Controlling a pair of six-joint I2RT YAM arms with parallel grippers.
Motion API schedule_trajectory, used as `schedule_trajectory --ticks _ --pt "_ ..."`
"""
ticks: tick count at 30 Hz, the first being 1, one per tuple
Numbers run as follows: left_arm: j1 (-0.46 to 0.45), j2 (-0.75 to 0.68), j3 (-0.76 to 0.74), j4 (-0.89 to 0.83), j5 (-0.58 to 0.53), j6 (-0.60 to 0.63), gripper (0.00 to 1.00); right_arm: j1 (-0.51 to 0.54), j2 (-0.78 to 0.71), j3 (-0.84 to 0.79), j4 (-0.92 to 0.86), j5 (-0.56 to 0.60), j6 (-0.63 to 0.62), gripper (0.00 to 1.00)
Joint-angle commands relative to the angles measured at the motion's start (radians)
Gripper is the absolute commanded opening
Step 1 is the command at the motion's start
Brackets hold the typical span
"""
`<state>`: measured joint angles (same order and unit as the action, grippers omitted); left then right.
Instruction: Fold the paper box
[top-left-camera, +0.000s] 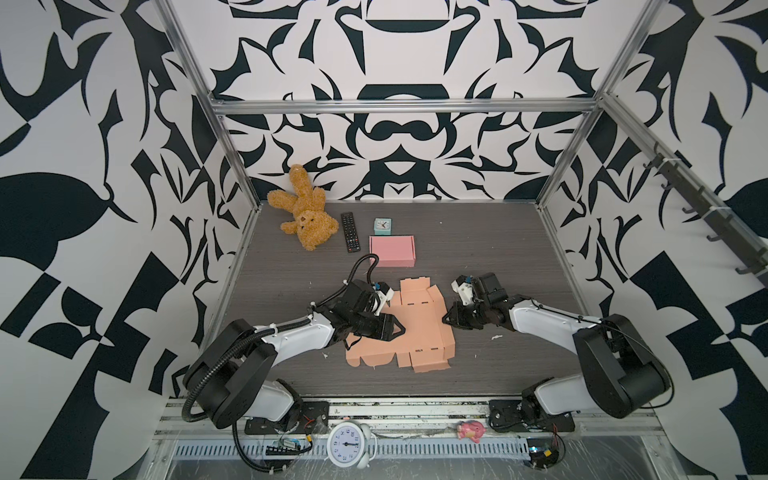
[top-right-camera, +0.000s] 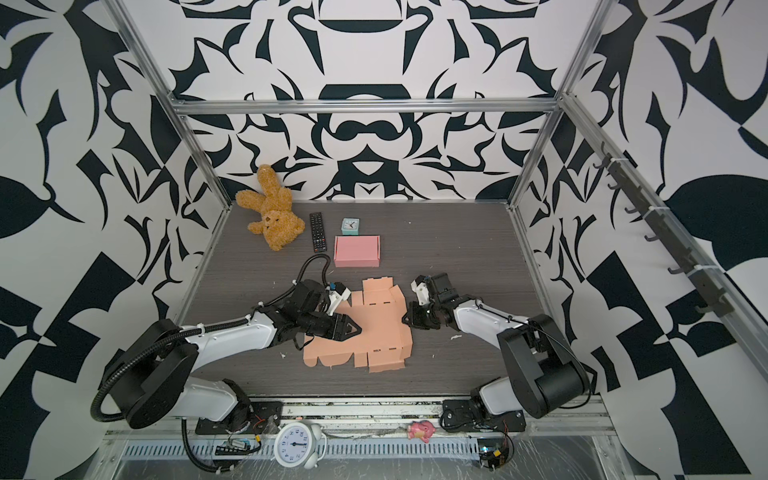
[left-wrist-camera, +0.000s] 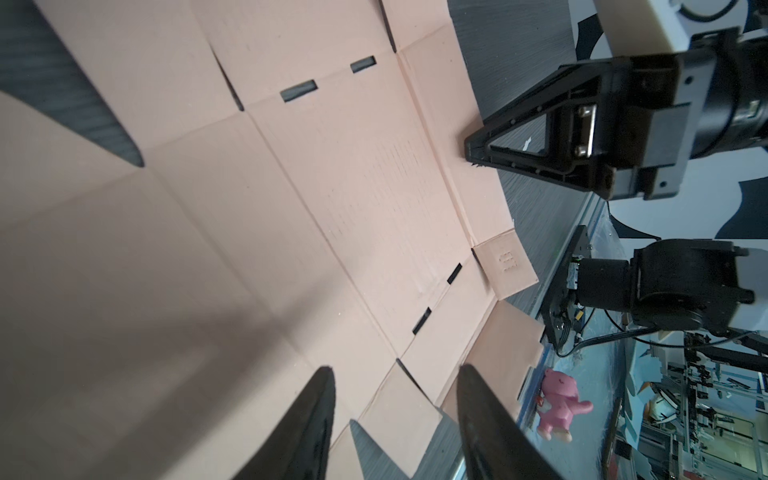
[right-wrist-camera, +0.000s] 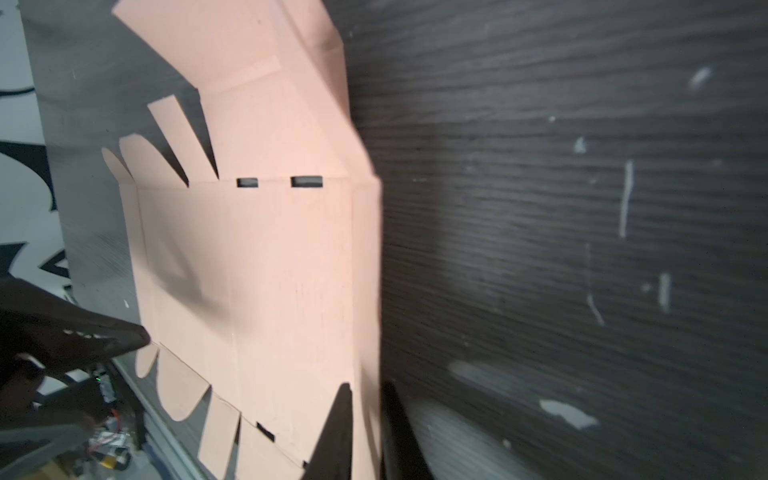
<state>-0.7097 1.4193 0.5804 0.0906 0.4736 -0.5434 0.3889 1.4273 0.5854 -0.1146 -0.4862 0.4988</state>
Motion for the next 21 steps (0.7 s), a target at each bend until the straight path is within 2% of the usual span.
schedule_trajectory --ticks 1,6,15,21 --pt "0.007 -0.006 -0.017 0.024 0.014 -0.010 0.51 -0.003 -0.032 -0.023 0.031 0.011 0.018 0.26" --pt "0.011 -0.005 -0.023 0.027 0.016 -0.012 0.51 -0.004 -0.077 -0.100 0.113 0.024 0.094 0.34" --pt "0.026 0.020 -0.033 0.049 0.027 -0.011 0.51 -0.004 -0.072 -0.160 0.202 0.002 0.154 0.34" --pt "0.036 0.089 -0.059 0.120 0.017 -0.018 0.50 -0.003 -0.034 -0.166 0.259 -0.024 0.176 0.30"
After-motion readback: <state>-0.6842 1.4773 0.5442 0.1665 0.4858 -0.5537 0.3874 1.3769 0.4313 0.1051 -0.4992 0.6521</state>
